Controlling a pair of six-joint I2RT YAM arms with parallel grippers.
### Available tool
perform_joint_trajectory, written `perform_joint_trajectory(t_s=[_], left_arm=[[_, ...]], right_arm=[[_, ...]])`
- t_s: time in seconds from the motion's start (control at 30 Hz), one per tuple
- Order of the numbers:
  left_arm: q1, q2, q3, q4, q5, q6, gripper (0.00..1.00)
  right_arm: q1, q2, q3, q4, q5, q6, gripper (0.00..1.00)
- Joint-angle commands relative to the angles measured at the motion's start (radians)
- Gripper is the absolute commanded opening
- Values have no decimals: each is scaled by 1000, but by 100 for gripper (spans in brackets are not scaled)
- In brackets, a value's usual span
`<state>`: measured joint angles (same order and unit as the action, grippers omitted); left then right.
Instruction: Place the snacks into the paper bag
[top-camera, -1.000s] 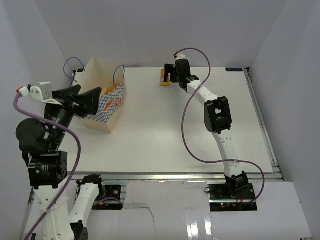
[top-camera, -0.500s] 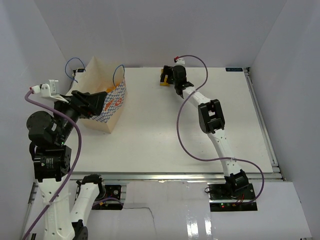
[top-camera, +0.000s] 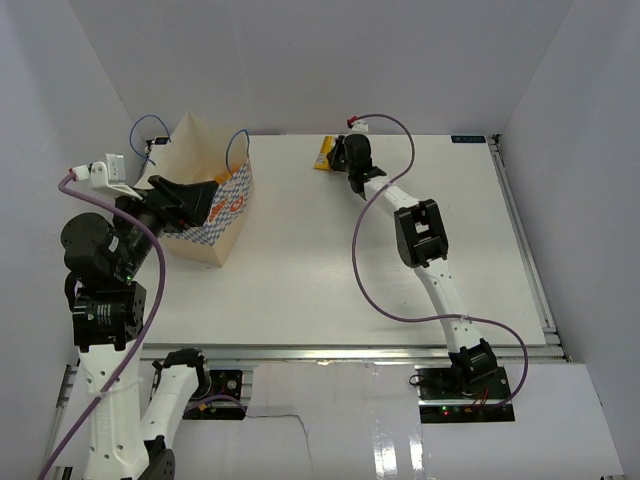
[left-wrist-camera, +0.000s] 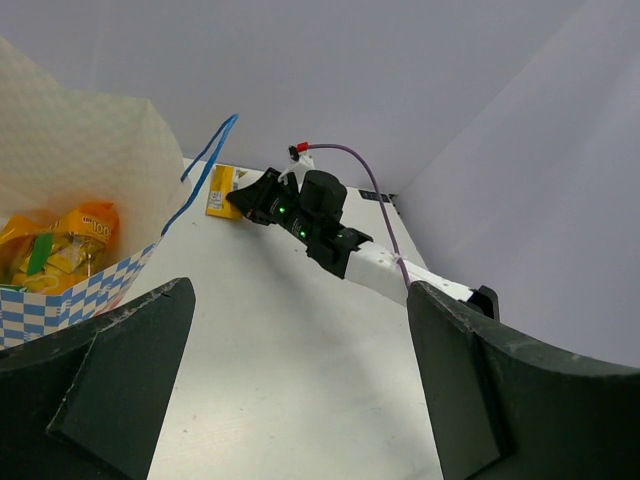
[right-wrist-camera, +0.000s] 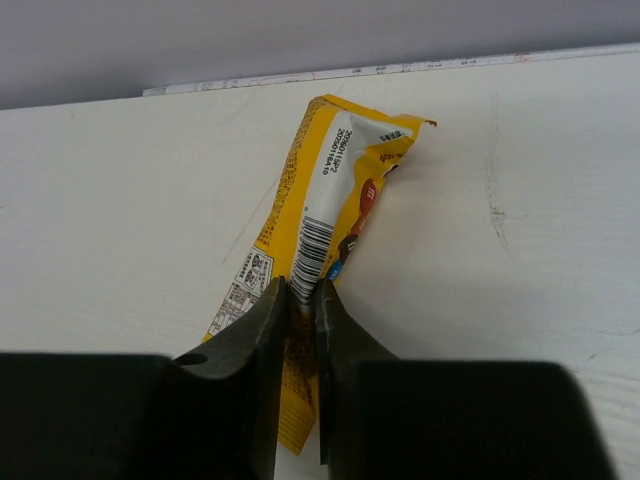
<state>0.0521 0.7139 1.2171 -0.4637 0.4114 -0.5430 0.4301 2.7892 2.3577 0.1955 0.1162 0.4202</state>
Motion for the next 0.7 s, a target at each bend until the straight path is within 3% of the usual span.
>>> perform_joint_trajectory(t_s=[0.0, 0.07, 0.27, 0.3, 0.4, 0.53, 0.63, 0.67], left_arm=[[0, 6, 28, 28, 26, -2, 98], [0, -1, 25, 30, 29, -3, 98], [0, -13, -40, 126, 127, -90, 98], [0, -10, -51, 135, 139, -109, 98], [-1, 25, -90, 145, 156, -190, 98], [-26, 85, -137, 200, 224, -290, 98], [-194, 134, -146, 230, 126, -292, 98], [-327, 156, -145, 240, 83, -287, 98]], right_arm=[[-11, -59, -55, 9, -23, -18, 12], [-17, -108, -87, 9, -96, -76, 8], [-77, -364, -385, 139, -582, -179, 8], [-92, -397, -424, 153, -721, -188, 8], [-111, -554, -598, 170, -922, -207, 8], [-119, -843, -871, 167, -1082, -254, 8], [-126, -1027, -1069, 153, -1159, -276, 8], [-129, -1071, -1153, 145, -1171, -276, 8]])
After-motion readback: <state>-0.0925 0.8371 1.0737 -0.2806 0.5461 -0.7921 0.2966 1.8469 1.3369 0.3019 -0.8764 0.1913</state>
